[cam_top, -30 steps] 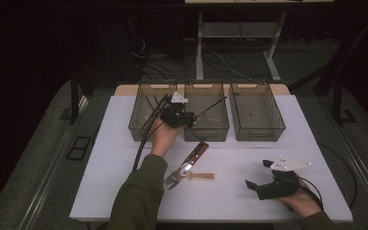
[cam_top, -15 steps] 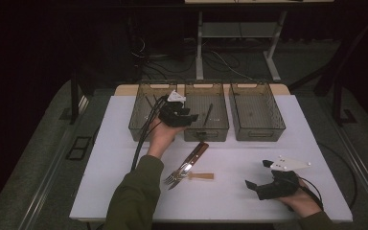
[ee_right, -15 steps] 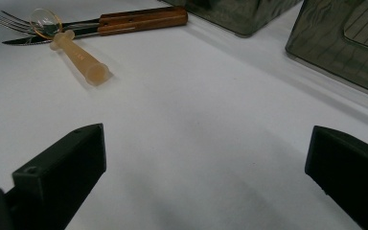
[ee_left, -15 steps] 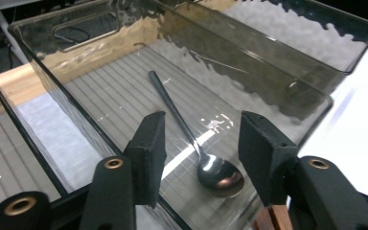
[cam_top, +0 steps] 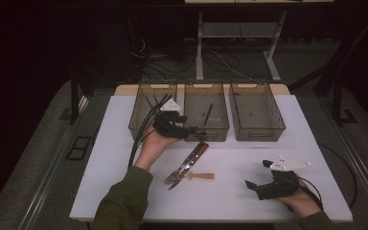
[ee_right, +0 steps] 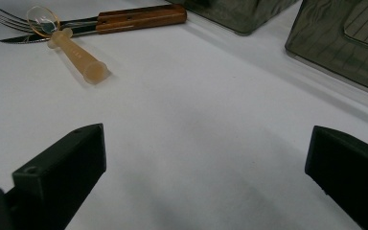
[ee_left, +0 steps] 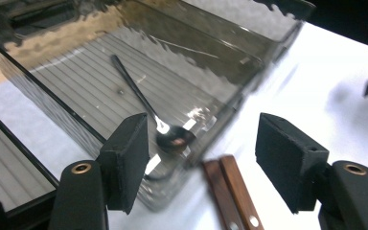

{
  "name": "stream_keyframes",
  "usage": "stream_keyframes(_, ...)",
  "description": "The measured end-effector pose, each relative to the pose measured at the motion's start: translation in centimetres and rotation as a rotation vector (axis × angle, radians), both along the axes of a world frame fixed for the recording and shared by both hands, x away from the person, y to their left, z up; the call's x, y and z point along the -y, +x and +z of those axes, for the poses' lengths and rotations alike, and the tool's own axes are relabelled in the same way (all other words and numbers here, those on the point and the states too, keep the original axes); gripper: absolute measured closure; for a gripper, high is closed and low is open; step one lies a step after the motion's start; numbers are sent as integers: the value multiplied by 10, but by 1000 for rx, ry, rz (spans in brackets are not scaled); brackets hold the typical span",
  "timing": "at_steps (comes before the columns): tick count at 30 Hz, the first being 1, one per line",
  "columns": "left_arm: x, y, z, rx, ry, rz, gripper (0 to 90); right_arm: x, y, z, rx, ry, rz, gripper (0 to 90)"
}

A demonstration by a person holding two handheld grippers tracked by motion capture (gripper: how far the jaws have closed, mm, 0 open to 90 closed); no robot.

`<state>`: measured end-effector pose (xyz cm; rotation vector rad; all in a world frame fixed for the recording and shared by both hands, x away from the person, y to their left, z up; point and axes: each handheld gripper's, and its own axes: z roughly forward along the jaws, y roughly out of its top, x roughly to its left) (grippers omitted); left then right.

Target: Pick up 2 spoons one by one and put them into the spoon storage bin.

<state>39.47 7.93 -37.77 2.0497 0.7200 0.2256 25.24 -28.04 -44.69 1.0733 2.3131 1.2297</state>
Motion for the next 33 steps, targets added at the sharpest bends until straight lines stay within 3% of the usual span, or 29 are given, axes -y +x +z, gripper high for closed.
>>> stream_keyframes(12, -4, -33, -11, 1, -4, -118, 331, 0, 0, -1, -3, -1, -2, 1)
stream_keyframes(22, -6, -57, -23, -18, 41, -197, 370, 0, 0, -1, -2, -4, 0, 1)
stream_keyframes(27, -2, -66, -22, 0, 27, -229, 398, -1, 0, 0, -5, -5, 3, 1)
stream_keyframes(33, 8, -70, -27, -27, 40, -284, 449, -1, -1, 0, -4, -7, 8, 1)
